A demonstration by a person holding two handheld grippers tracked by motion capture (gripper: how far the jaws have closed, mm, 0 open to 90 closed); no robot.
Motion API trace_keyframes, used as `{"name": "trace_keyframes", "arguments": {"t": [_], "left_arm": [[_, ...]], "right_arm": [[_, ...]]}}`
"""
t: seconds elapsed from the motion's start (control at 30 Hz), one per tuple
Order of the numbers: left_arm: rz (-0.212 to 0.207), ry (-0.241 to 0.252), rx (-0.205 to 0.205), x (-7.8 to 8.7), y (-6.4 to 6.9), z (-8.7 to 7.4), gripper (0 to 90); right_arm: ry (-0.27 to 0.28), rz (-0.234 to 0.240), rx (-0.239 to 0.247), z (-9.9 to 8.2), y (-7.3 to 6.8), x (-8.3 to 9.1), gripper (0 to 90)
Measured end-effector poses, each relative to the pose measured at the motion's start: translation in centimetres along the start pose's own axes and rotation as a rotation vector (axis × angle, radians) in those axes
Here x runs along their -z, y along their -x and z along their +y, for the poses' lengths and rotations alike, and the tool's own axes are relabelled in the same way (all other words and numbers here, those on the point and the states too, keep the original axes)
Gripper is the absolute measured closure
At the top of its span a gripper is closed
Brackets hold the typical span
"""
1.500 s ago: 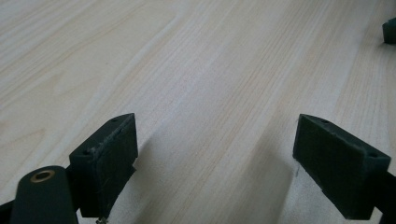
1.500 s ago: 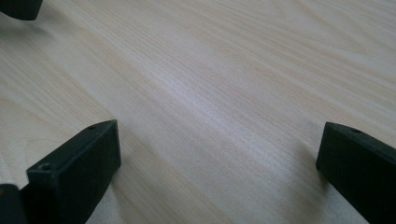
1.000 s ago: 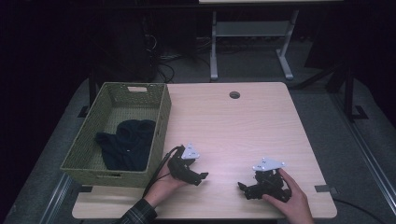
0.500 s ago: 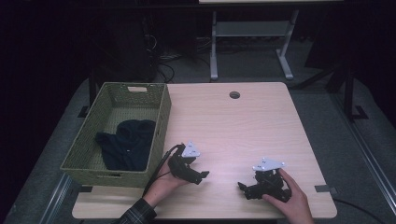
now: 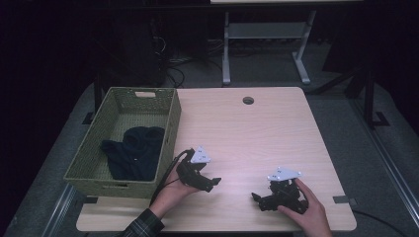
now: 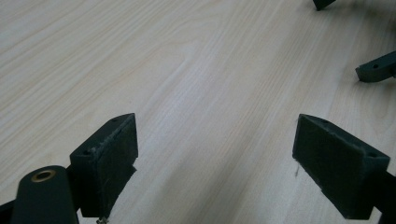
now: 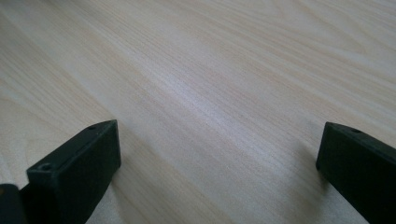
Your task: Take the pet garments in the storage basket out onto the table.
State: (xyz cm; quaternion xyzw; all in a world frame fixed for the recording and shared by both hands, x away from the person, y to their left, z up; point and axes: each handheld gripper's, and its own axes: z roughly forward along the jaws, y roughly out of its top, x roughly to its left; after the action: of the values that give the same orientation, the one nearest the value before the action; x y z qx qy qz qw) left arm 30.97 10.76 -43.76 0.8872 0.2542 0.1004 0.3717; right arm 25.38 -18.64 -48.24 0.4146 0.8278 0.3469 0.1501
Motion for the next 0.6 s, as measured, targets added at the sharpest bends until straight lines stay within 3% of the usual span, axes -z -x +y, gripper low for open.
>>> {"name": "trace_keyframes", "arguments": {"t": [0.6], "left_arm": [[-0.021,0.012,0.013,1.0,-0.5,1.2,13.8]], "right_arm": [[0.000,0.001,0.000,0.0,0.0,0.0,0.0]]}}
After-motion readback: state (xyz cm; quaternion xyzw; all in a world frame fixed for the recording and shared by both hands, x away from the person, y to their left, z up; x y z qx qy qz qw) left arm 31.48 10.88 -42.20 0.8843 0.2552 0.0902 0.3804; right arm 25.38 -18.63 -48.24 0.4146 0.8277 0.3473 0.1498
